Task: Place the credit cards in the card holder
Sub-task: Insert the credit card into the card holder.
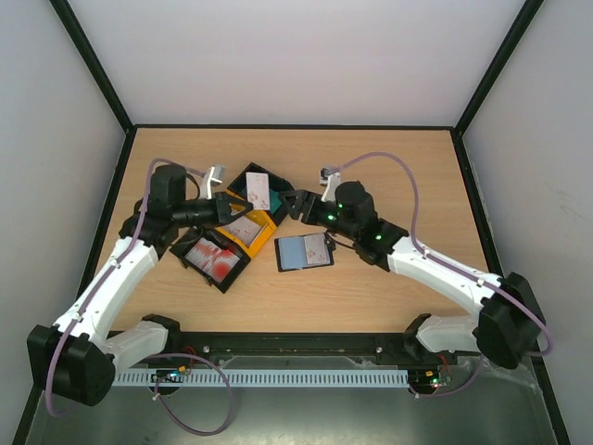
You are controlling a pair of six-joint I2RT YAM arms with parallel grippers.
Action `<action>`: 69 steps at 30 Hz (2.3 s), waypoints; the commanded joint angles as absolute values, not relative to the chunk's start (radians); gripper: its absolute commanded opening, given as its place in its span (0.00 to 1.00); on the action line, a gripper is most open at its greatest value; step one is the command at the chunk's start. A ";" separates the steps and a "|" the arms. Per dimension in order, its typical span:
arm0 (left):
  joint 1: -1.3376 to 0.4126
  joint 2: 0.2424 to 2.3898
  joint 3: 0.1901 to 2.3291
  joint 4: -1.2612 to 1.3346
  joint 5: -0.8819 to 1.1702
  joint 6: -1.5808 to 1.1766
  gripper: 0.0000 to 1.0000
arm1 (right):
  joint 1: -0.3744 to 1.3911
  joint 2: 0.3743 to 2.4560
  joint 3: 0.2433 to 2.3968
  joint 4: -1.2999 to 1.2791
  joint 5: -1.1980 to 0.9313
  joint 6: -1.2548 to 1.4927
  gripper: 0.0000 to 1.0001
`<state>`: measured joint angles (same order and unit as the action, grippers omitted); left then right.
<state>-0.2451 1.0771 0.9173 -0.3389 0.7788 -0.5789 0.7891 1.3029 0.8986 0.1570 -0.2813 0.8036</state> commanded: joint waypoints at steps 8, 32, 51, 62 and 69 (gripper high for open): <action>-0.342 0.964 0.776 0.109 0.985 -0.884 0.03 | 0.770 1.192 0.794 0.485 -0.536 1.046 0.57; -0.470 1.082 0.731 -0.239 0.371 -0.721 0.73 | 0.574 1.144 0.669 0.037 -0.468 0.749 0.02; -0.774 1.463 0.728 -0.107 0.042 -0.827 0.45 | 0.489 1.489 0.609 0.094 -0.697 0.588 0.02; -0.793 1.631 0.793 -0.102 0.020 -0.817 0.39 | 0.489 1.590 0.617 0.199 -0.705 0.660 0.02; -0.797 1.675 0.792 -0.102 0.015 -0.824 0.36 | 0.489 1.623 0.570 0.280 -0.723 0.718 0.02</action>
<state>-0.7895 1.6417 0.7868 -0.0856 0.0372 -0.8200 0.4919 1.5982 0.6037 0.2165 -0.7139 0.6773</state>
